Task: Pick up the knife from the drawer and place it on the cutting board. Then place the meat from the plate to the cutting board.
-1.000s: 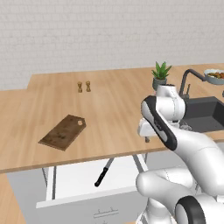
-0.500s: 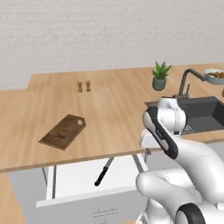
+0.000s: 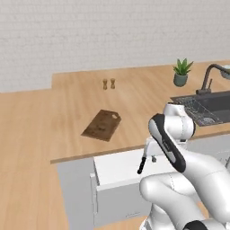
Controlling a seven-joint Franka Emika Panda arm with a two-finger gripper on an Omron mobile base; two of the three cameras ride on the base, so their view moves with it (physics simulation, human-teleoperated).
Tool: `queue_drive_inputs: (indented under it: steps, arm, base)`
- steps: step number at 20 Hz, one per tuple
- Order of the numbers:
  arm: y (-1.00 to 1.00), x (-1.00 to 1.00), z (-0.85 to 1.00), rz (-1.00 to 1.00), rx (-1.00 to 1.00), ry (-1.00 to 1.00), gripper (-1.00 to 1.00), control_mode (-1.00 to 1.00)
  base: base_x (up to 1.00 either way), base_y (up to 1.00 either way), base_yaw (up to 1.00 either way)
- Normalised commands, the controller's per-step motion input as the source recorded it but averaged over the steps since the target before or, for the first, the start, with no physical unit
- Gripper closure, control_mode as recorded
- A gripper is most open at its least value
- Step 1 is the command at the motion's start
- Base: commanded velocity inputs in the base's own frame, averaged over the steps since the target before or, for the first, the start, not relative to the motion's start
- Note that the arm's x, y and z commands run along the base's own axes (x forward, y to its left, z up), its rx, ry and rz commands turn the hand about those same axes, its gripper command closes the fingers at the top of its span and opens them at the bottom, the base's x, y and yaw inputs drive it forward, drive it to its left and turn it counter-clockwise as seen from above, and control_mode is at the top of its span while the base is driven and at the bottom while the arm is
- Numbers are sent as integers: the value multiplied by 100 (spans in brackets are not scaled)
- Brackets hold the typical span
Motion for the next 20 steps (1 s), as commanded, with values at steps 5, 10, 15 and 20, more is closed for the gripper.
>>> queue_drive_inputs:
  steps: [5,10,15,20]
  arm:
    - [0,0,0,0,0,0,-100,100]
    - [0,0,0,0,0,0,-100,100]
    - [0,0,0,0,0,0,-100,100]
    - [0,0,0,0,0,0,-100,100]
  base:
    - [-1,100,-3]
    - [0,97,0]
    - [12,61,0]
    - [36,7,0]
